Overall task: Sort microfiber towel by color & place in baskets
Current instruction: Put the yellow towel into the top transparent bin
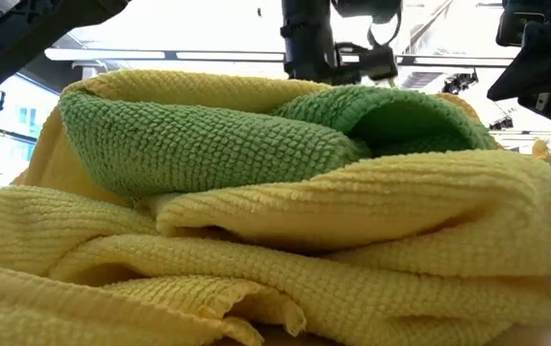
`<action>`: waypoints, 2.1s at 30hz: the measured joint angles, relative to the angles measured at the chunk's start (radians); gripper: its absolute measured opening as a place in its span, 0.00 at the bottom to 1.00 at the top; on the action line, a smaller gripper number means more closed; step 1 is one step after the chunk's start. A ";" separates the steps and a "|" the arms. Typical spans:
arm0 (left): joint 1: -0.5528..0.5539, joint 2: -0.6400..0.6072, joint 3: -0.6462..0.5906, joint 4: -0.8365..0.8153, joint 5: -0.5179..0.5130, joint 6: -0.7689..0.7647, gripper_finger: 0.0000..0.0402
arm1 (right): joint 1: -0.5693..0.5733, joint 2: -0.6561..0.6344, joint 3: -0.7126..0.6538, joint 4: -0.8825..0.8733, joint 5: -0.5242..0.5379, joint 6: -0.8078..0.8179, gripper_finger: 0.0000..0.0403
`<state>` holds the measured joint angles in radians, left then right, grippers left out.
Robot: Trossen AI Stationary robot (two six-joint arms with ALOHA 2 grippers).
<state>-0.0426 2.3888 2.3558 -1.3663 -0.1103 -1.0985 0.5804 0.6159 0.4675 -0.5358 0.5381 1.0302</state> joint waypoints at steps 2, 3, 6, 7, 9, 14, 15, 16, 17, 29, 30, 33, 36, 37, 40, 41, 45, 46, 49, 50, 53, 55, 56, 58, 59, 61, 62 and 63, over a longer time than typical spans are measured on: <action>-0.003 -0.023 0.000 0.004 0.009 0.060 0.39 | 0.000 0.000 0.000 0.002 0.000 -0.001 0.00; -0.005 -0.037 0.000 0.012 0.016 0.082 0.39 | 0.000 0.000 0.000 0.001 0.000 0.000 0.00; -0.014 -0.068 0.001 0.011 0.020 0.162 0.39 | 0.000 0.000 0.000 0.002 0.001 -0.011 0.00; -0.018 -0.074 0.001 0.004 0.020 0.198 0.39 | 0.000 0.000 0.000 0.002 0.002 -0.014 0.00; -0.022 -0.083 0.001 0.002 0.020 0.285 0.39 | -0.001 0.000 0.000 0.002 0.008 0.008 0.00; -0.032 -0.084 0.001 -0.012 -0.003 0.413 0.39 | -0.005 0.000 0.000 0.048 0.034 0.008 0.00; -0.037 -0.084 0.001 -0.009 -0.008 0.449 0.39 | -0.005 0.000 0.000 0.063 0.037 0.008 0.00; -0.043 -0.084 0.001 -0.001 -0.014 0.477 0.37 | -0.005 0.000 0.000 0.074 0.042 0.010 0.00; -0.051 -0.084 0.001 0.005 -0.012 0.497 0.36 | -0.005 0.000 0.000 0.081 0.047 0.017 0.00; -0.082 -0.174 -0.039 0.008 -0.060 0.763 0.12 | -0.004 0.145 0.161 -0.044 0.119 0.191 0.00; -0.083 -0.196 -0.063 0.024 -0.060 0.783 0.11 | -0.004 0.181 0.200 -0.099 0.118 0.212 0.00; -0.083 -0.284 -0.183 0.087 -0.059 0.828 0.10 | -0.004 0.297 0.337 -0.286 0.096 0.299 0.00; -0.077 -0.404 -0.357 0.181 -0.059 0.840 0.10 | -0.004 0.400 0.484 -0.503 -0.010 0.405 0.00; -0.075 -0.450 -0.425 0.215 -0.056 0.841 0.10 | -0.003 0.434 0.538 -0.567 -0.052 0.438 0.00; -0.074 -0.598 -0.636 0.331 -0.049 0.840 0.10 | 0.006 0.518 0.663 -0.720 -0.137 0.528 0.00; -0.074 -0.649 -0.703 0.372 -0.043 0.839 0.10 | 0.012 0.543 0.699 -0.750 -0.158 0.559 0.00; -0.075 -0.859 -0.962 0.563 -0.019 0.835 0.10 | 0.036 0.626 0.785 -0.804 -0.283 0.688 0.00; -0.076 -0.909 -1.019 0.606 -0.018 0.826 0.10 | 0.043 0.644 0.797 -0.805 -0.315 0.720 0.00; -0.076 -1.063 -1.172 0.701 -0.001 0.806 0.10 | 0.075 0.693 0.812 -0.809 -0.399 0.790 0.00; -0.076 -1.112 -1.213 0.727 0.003 0.804 0.10 | 0.090 0.710 0.812 -0.808 -0.422 0.807 0.00; -0.076 -1.247 -1.316 0.772 0.017 0.788 0.10 | 0.142 0.757 0.812 -0.795 -0.481 0.866 0.00; -0.076 -1.324 -1.368 0.791 0.020 0.767 0.10 | 0.177 0.787 0.812 -0.790 -0.526 0.930 0.00; -0.076 -1.357 -1.386 0.795 0.020 0.760 0.10 | 0.195 0.801 0.812 -0.787 -0.546 0.963 0.00; -0.076 -1.415 -1.416 0.797 0.020 0.743 0.10 | 0.232 0.823 0.812 -0.771 -0.594 1.032 0.02; -0.076 -1.439 -1.427 0.797 0.020 0.735 0.10 | 0.248 0.833 0.812 -0.758 -0.623 1.065 0.03; -0.076 -1.477 -1.444 0.796 0.020 0.733 0.10 | 0.283 0.853 0.812 -0.726 -0.665 1.125 0.07; -0.076 -1.491 -1.446 0.787 0.020 0.733 0.10 | 0.300 0.861 0.812 -0.709 -0.672 1.155 0.09; -0.076 -1.502 -1.446 0.785 0.020 0.733 0.10 | 0.314 0.870 0.812 -0.695 -0.675 1.173 0.12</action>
<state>-0.1184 0.8869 0.9096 -0.5814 -0.0898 -0.3660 0.8945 1.4861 1.2793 -1.2307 -0.1368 2.2033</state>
